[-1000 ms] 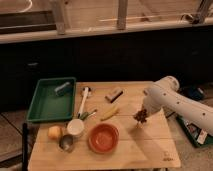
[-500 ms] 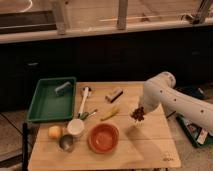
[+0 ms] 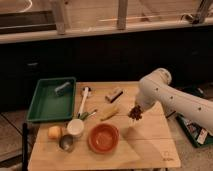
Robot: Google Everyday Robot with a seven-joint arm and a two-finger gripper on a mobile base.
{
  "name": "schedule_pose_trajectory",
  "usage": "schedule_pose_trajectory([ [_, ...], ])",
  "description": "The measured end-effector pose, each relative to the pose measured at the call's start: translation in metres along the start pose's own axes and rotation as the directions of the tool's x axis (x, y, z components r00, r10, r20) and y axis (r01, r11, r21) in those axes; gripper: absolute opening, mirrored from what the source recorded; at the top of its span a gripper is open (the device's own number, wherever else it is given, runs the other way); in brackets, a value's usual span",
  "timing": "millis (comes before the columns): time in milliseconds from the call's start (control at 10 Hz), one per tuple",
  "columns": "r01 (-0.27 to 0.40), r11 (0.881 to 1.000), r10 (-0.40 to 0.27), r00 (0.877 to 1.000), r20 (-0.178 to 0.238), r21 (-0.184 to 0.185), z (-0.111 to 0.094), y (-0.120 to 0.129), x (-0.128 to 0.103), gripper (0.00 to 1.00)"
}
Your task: Place grapes in red bowl
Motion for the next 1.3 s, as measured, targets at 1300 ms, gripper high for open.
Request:
schedule_pose_trajectory([
  [1300,0.236,0.972,-0.236,0.971,-0.040,-0.004,-0.034,-0.040,-0.067,0.00],
])
